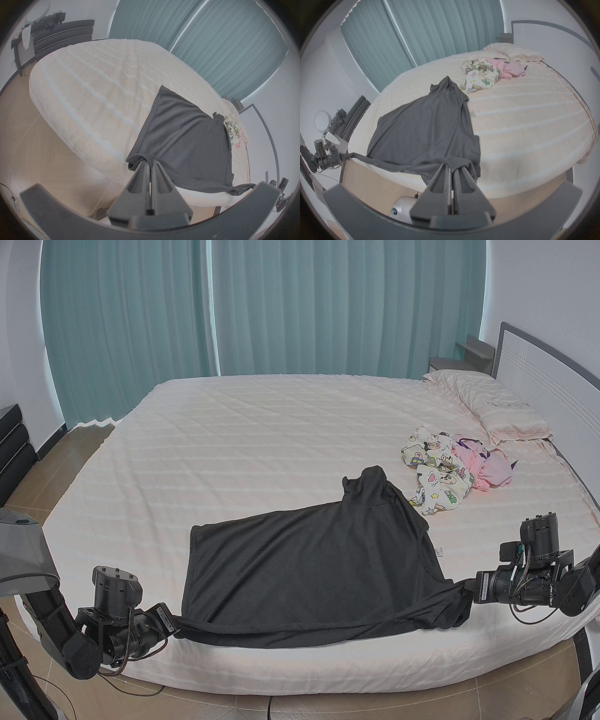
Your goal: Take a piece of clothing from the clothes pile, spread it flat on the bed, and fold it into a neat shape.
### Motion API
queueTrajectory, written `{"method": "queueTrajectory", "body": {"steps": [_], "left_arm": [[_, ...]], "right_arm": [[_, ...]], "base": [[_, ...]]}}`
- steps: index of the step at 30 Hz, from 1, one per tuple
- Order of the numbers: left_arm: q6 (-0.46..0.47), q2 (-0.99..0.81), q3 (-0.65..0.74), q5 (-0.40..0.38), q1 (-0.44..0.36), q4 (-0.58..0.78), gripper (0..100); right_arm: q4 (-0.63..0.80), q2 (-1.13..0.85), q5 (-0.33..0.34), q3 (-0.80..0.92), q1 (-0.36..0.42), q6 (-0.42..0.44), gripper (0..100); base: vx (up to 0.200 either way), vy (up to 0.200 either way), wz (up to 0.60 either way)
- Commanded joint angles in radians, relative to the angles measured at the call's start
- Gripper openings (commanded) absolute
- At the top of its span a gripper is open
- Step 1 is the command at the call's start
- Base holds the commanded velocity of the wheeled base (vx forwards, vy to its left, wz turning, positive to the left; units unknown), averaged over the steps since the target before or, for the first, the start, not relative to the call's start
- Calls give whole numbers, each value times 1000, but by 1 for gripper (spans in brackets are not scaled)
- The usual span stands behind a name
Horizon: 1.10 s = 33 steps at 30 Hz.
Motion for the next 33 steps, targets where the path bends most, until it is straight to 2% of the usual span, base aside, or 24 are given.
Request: {"method": "queueTrajectory", "body": {"steps": [1, 14, 17, 19, 33], "left_arm": [[-5, -12, -11, 0, 10, 0, 0], [-89, 1, -50, -1, 31, 8, 0], [-100, 2, -47, -3, 31, 8, 0], [-117, 2, -45, -3, 31, 8, 0], [-124, -7, -54, -3, 34, 2, 0]], "right_arm": [[2, 2, -4, -37, 0, 3, 0], [4, 6, -7, -112, -8, 7, 0], [-7, 35, -45, -132, -9, 9, 0], [-1, 37, -47, -148, -11, 10, 0], [-7, 83, -56, -187, 1, 55, 0]], "base": [[0, 0, 0], [0, 0, 0], [0, 0, 0], [0, 0, 0], [14, 0, 0]]}}
